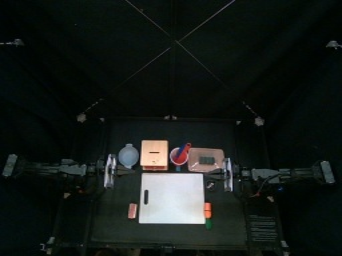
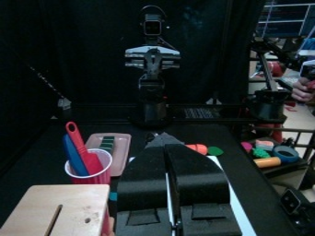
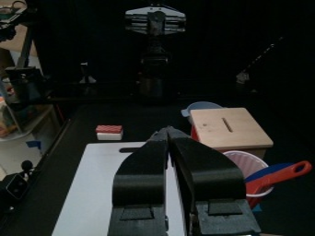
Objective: Place sushi on board then cut the sushi with the knife then place the pieces on the plate
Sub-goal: Place the sushi on the board
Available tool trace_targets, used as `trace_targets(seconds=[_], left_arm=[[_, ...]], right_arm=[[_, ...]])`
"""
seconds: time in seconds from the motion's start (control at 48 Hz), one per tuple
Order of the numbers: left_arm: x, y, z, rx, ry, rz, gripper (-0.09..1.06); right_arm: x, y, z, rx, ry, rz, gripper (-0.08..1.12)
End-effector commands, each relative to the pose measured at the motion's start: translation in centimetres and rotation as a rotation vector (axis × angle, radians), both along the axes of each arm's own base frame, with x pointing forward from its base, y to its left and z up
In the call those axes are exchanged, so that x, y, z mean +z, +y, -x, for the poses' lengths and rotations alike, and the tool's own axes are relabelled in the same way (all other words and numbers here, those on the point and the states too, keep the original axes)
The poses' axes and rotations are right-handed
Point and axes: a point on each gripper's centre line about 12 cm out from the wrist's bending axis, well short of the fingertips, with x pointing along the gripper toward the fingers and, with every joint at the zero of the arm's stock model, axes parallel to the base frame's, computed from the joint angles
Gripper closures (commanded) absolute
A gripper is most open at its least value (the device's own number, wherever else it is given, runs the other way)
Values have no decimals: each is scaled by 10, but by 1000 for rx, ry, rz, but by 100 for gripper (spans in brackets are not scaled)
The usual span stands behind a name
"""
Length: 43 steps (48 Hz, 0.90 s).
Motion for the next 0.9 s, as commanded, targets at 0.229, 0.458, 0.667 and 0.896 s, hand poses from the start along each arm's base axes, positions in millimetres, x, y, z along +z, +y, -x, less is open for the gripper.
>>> trace_targets(seconds=[0.229,0.458,0.667,0.896], left_arm=[[-9,2,-18,8,62,-27,97],[-24,12,-32,42,120,-64,97],[-36,25,-39,91,162,-61,97],[-40,28,-42,105,171,-55,97]], right_arm=[[-4,-39,-7,-193,90,-159,100],[-19,-80,-6,-382,306,-214,98],[-40,-99,-5,-448,574,-221,79],[-68,-102,-6,-442,764,-192,31]])
